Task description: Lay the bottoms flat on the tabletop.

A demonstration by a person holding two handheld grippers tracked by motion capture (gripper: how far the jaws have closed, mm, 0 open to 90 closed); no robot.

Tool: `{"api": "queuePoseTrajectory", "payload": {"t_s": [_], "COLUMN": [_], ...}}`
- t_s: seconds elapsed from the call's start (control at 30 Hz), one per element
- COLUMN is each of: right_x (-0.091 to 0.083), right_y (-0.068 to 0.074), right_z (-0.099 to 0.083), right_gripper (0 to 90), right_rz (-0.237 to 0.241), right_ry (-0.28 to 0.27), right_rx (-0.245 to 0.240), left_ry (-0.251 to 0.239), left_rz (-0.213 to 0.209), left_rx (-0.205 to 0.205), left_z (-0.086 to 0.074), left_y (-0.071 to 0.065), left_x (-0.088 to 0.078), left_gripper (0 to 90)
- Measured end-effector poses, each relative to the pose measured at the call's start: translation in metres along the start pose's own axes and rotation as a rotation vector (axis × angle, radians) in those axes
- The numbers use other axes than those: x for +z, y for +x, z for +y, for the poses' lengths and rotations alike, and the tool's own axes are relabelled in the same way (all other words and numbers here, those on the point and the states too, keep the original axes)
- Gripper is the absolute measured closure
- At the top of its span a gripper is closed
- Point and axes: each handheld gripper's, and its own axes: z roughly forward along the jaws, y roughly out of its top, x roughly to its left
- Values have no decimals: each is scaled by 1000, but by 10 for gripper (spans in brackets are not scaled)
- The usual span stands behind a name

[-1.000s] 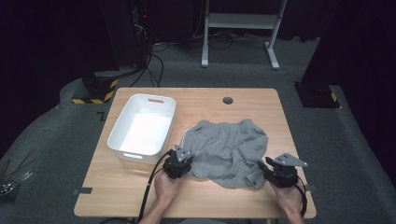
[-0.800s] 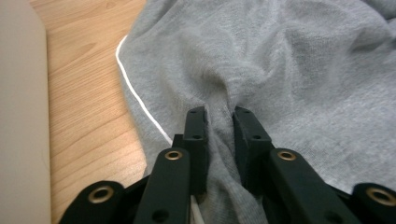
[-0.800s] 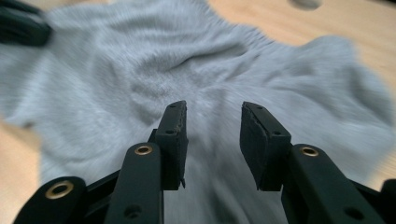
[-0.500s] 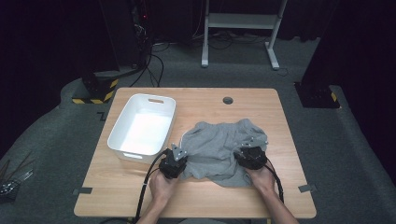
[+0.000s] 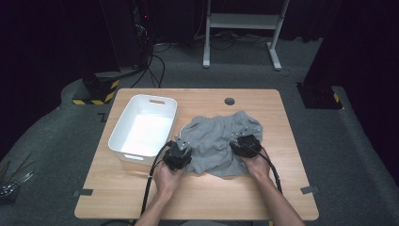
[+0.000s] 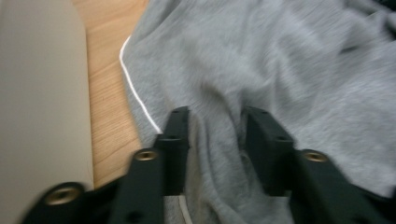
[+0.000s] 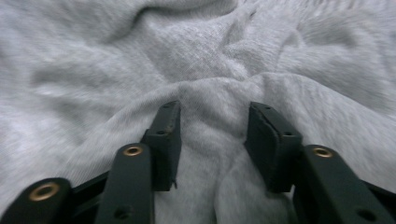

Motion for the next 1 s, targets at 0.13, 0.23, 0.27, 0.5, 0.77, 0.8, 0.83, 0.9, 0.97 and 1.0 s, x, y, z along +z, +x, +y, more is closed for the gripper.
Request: {"api": "queuePoseTrajectory", "payload": {"t_s": [0.13,0.23,0.27,0.5,0.77,0.8,0.83,0.9,0.97,1.0], "right_x": [-24,-36,-39,-46,-46,-46,-45,-45,-44,-44], "right_y": [0,1,1,2,0,-1,-1,-2,-4,-5], "right_z": [-12,-25,-29,-51,-59,-59,-58,-58,-57,-57], "right_gripper": [528,529,530,539,550,552,553,555,557,558], "right_rz": [15,17,18,14,19,19,20,19,18,16], "right_ry": [-52,-62,-60,-25,-14,-14,-13,-9,-9,-9], "right_rx": [41,40,47,49,53,53,52,50,48,51], "left_ry": [-26,-33,-24,68,24,5,-11,-34,-62,-72], "left_rz": [-38,-48,-53,-35,-34,-37,-41,-63,-103,-106], "left_rx": [23,24,24,20,57,51,46,21,-5,2], "left_z": [-7,-15,-18,-26,-9,-4,2,15,29,36], "left_y": [-3,-3,-4,-3,-4,-3,-2,0,-1,-4], "left_x": [-23,-35,-36,-15,-21,-24,-26,-27,-28,-28], "left_gripper": [437,432,438,622,874,875,875,875,875,875]}}
